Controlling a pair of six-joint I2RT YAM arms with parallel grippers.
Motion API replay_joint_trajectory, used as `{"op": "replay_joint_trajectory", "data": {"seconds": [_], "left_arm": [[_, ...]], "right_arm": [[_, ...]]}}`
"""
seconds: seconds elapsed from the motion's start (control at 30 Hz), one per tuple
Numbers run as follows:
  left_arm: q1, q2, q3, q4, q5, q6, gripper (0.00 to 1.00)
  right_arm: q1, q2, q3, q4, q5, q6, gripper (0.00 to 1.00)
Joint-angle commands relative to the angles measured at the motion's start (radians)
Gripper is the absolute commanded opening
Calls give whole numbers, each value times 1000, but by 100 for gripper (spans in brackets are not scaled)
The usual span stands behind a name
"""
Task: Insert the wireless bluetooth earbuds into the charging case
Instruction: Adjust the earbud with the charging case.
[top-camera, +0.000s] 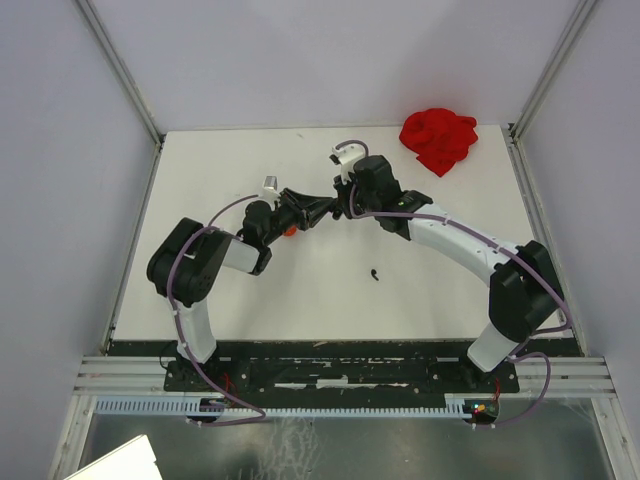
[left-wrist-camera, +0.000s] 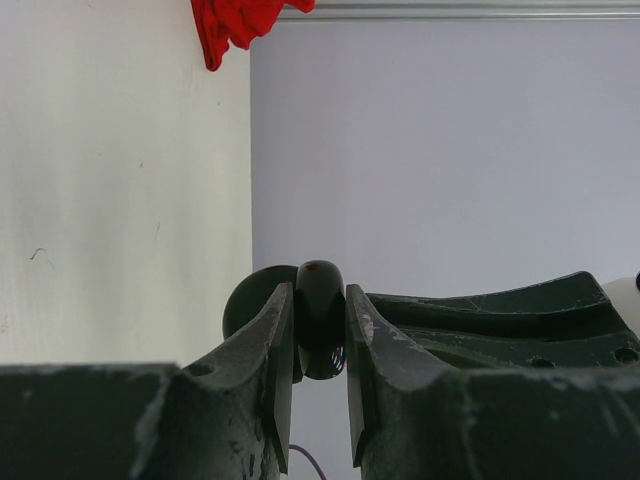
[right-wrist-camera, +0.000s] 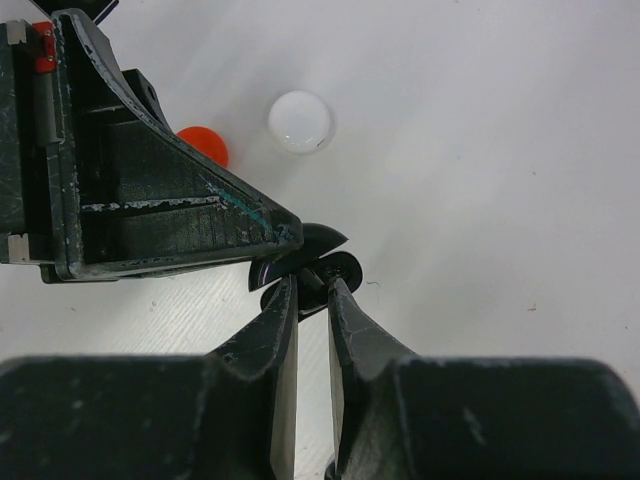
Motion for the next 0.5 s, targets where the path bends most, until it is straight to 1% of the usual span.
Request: {"op": "replay_joint_trajectory", "data": {"seconds": [0.0, 0.47], "left_arm": [[-4, -47, 19, 49, 16, 12, 3], [-5, -49, 11, 64, 10, 0, 3]], "right_arm": [[3, 4, 2, 30, 21, -9, 8], [4, -1, -4, 18, 21, -12, 8]]}}
